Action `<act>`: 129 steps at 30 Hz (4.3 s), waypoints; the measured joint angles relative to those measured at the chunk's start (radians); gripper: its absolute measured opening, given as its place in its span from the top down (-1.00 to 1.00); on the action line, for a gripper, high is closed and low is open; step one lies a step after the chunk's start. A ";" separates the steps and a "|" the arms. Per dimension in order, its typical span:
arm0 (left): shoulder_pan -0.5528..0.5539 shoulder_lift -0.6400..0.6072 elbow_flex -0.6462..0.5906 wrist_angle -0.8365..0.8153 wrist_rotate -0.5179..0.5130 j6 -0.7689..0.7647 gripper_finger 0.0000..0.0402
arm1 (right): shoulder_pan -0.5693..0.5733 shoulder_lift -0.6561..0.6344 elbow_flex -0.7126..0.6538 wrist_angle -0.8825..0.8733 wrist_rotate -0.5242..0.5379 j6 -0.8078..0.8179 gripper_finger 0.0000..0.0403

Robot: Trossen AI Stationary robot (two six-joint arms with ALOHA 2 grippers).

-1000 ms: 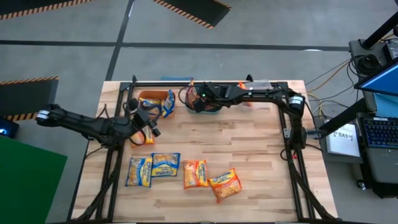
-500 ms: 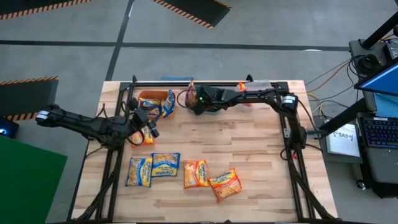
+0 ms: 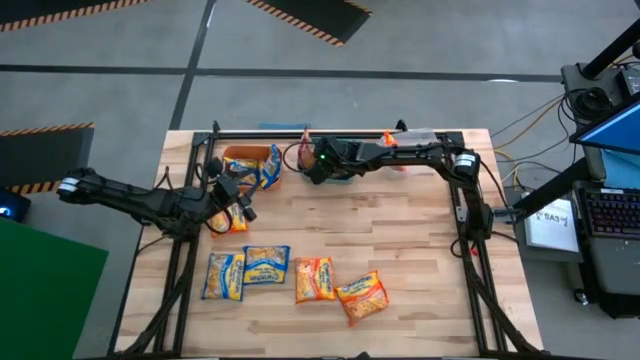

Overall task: Sort Maruchan noodles
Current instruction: Adjust the red noodle pack in the green bin, then put the orange noodle pack into the transparent bin

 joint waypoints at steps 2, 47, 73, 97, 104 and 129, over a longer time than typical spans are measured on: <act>0.000 0.000 0.000 0.000 0.000 0.000 0.31 | 0.000 -0.007 0.000 0.016 0.000 -0.007 0.92; 0.000 0.059 0.000 0.061 0.036 0.007 0.31 | 0.024 -0.146 0.002 0.106 -0.021 -0.146 -0.05; -0.006 0.327 0.111 0.155 0.596 -0.127 0.31 | 0.505 -0.597 -0.552 0.020 -0.656 0.014 -0.04; -0.047 0.504 0.306 0.035 0.600 -0.123 0.31 | 0.754 -0.355 -0.564 0.042 -0.545 0.068 0.65; -0.076 0.498 0.303 -0.051 0.600 -0.142 0.31 | 0.701 -0.318 -0.563 0.037 -0.491 0.008 0.92; -0.076 0.514 0.301 -0.234 0.583 -0.335 0.31 | 0.402 -0.663 -0.599 -0.219 -0.182 -0.106 0.96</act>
